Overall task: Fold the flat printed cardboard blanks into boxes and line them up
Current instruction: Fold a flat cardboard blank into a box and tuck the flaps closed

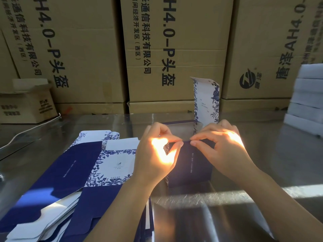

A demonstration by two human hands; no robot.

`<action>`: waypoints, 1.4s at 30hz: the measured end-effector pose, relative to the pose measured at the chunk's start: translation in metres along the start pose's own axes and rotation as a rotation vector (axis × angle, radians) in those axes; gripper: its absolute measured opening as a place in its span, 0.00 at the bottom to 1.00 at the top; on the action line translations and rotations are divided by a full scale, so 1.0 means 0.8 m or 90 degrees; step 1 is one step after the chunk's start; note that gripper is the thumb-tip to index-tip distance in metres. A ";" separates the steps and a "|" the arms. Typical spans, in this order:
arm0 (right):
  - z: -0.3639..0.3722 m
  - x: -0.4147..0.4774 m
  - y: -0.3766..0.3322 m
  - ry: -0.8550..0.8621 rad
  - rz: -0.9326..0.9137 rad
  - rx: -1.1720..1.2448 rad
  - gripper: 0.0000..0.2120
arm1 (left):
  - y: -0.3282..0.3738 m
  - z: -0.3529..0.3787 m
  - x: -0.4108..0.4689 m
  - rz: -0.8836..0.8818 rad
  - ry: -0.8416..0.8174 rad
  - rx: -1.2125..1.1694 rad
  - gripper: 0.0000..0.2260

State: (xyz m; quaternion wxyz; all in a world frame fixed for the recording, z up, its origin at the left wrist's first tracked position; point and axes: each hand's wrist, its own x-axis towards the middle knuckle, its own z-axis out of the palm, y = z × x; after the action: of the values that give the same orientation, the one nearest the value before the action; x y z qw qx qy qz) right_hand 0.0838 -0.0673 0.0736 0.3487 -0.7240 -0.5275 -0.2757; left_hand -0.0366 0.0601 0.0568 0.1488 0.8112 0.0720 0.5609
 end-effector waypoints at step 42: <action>-0.008 0.002 0.022 0.013 -0.015 -0.105 0.02 | -0.018 -0.014 0.007 -0.041 -0.036 0.064 0.01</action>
State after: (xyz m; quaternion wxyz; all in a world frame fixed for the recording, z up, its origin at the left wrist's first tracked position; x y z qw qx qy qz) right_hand 0.1008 -0.0745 0.0750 0.2900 -0.7411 -0.5077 -0.3300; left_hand -0.0440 0.0768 0.0605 0.1278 0.8303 0.1219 0.5286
